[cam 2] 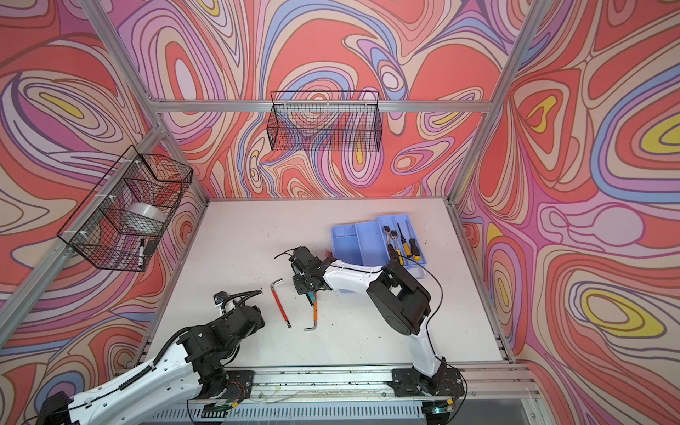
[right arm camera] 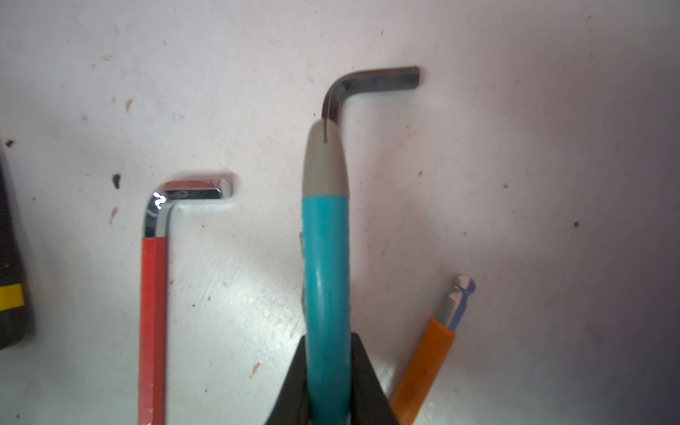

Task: Pack the tool kit
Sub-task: 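Lift the teal utility knife and carry it over the tool box compartment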

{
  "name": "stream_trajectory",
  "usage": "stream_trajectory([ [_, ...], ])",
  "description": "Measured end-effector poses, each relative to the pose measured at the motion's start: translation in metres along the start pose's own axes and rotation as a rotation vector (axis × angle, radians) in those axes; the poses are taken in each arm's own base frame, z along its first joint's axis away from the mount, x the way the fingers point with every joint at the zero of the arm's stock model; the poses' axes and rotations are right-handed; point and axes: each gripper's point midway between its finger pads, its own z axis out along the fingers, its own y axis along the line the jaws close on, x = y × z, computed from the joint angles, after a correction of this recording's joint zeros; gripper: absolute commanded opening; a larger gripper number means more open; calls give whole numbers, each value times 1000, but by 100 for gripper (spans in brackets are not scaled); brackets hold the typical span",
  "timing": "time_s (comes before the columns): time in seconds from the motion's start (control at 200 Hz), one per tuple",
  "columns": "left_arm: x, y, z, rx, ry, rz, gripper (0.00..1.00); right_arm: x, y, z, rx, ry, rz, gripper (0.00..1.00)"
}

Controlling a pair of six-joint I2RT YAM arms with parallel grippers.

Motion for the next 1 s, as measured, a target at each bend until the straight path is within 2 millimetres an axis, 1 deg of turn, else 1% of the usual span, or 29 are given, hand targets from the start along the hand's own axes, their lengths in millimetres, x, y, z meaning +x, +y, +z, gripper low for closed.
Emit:
stream_trajectory([
  [0.24, 0, 0, 0, -2, 0, -5, 100, -18, 5, -26, -13, -63, -4, 5],
  [0.381, 0, 1, 0, -6, 1, -7, 100, -25, -5, -45, 4, -92, -4, 5],
  [0.471, 0, 2, 0, -6, 1, -7, 100, -31, -21, -59, 21, -117, 15, 4],
  [0.591, 0, 2, 0, -6, 1, -8, 100, -39, -50, -78, 62, -153, 49, 4],
  [0.801, 0, 3, 0, -13, -5, -8, 100, -43, -98, -107, 134, -196, 100, 4],
  [1.001, 0, 10, 0, -39, -7, -11, 100, -44, -139, -132, 206, -229, 133, 4],
])
